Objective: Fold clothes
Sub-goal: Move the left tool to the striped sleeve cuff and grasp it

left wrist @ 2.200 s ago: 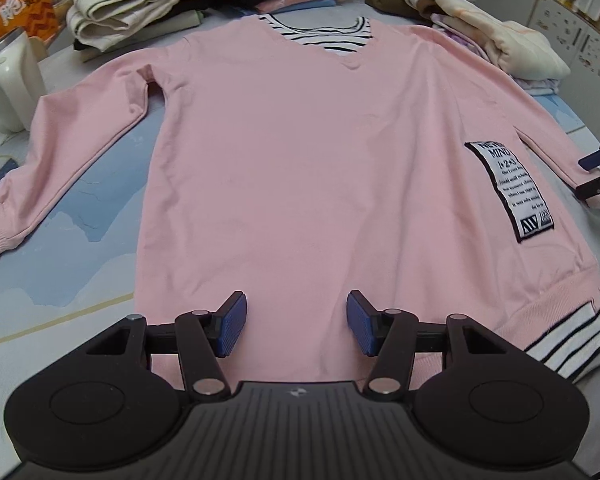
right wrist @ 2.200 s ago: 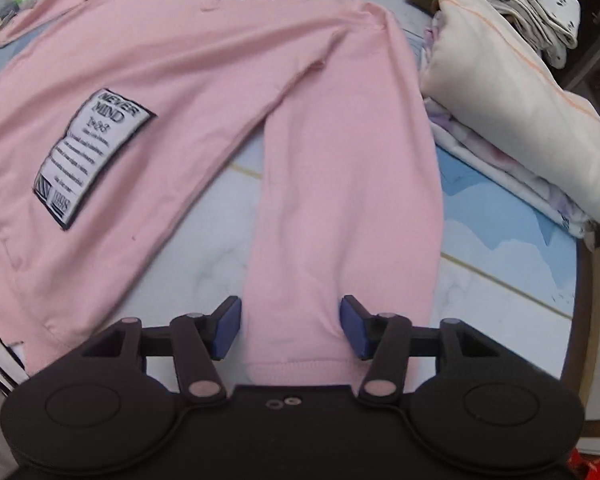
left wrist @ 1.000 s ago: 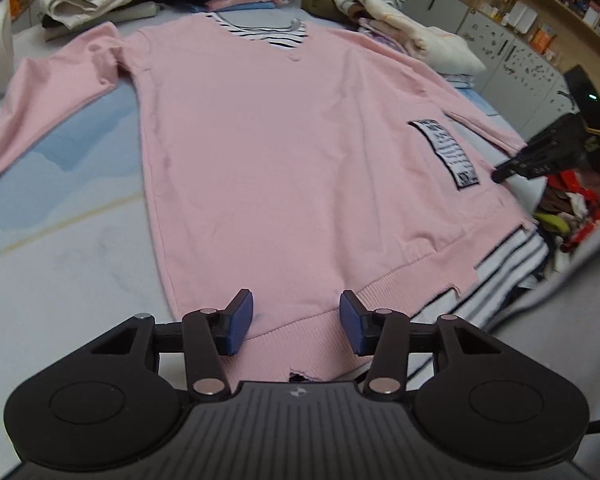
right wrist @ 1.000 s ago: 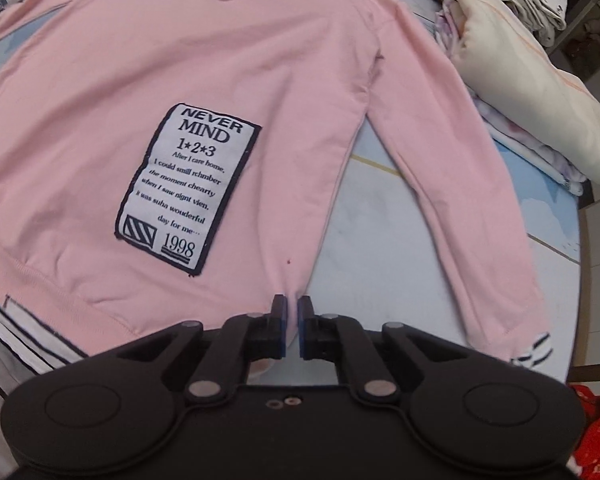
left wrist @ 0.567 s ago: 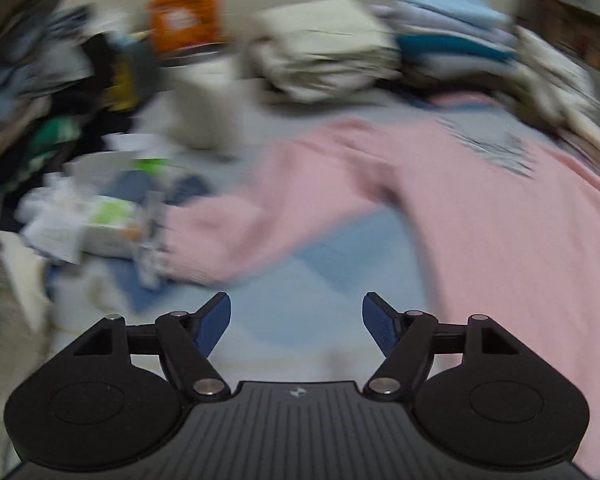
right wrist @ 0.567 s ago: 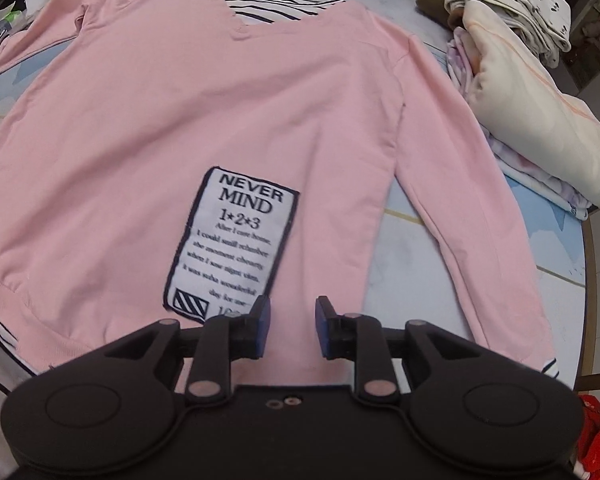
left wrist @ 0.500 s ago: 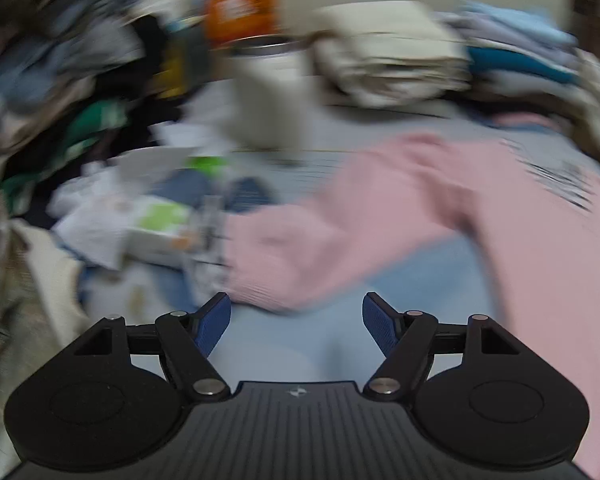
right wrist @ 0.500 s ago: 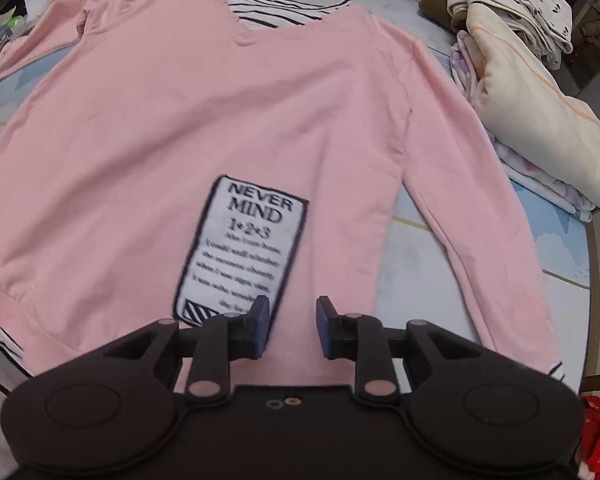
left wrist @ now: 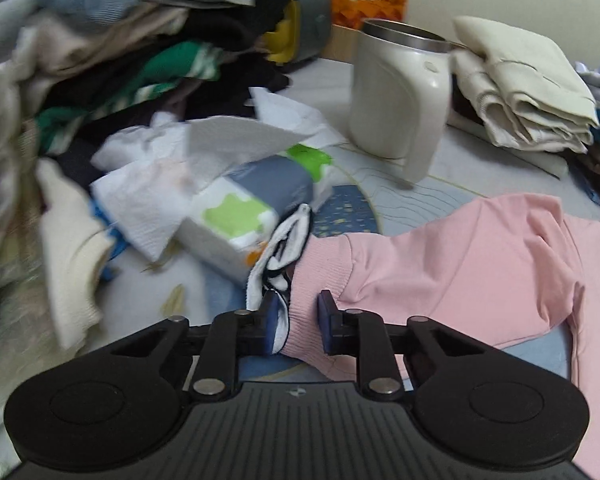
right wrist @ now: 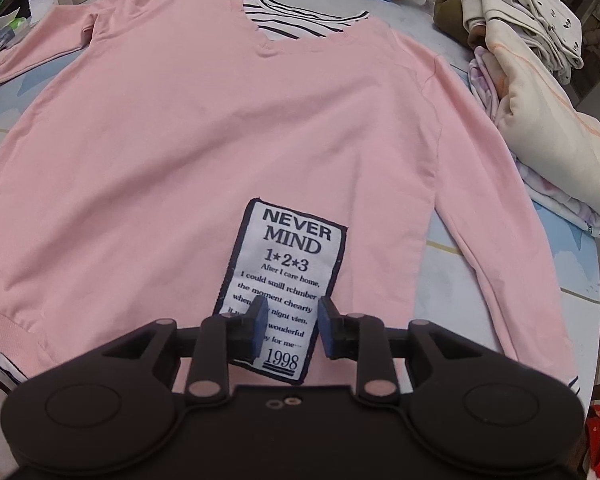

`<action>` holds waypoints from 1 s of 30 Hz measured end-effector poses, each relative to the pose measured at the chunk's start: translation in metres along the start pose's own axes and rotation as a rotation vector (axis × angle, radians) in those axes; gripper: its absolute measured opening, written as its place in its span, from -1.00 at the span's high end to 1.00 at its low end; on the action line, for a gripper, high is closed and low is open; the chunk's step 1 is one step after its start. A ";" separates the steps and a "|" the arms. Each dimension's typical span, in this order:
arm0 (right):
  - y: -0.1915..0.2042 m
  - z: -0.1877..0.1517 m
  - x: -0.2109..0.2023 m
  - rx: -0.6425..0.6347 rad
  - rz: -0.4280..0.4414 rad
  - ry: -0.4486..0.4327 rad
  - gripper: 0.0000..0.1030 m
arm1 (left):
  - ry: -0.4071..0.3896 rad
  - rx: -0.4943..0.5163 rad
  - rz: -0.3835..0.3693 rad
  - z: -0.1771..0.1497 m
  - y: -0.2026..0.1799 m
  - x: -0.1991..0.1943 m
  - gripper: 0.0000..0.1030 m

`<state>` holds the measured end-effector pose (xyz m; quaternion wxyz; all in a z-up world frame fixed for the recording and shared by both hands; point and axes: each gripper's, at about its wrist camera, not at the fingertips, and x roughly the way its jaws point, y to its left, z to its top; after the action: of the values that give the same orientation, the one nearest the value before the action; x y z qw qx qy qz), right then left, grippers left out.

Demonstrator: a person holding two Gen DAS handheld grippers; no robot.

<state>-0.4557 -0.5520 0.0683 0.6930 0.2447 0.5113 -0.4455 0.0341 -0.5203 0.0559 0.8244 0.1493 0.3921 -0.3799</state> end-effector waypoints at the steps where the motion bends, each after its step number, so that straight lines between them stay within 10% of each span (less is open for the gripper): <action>1: 0.000 0.000 0.001 0.003 0.003 0.001 -1.00 | 0.004 -0.041 0.019 -0.005 0.008 -0.006 0.67; 13: -0.007 0.002 0.007 -0.010 0.039 0.003 -1.00 | -0.006 -0.190 0.052 -0.050 0.055 -0.063 0.64; 19: -0.009 0.000 0.008 -0.003 0.046 -0.006 -1.00 | -0.045 -0.189 0.025 -0.046 0.061 -0.068 -0.28; 30: -0.020 -0.005 0.009 0.069 0.070 -0.020 -1.00 | 0.044 -0.183 0.001 -0.043 0.051 -0.044 -0.28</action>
<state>-0.4748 -0.5608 0.0600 0.7045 0.2817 0.4796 -0.4407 0.0313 -0.4403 0.0593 0.8260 0.0816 0.4431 -0.3388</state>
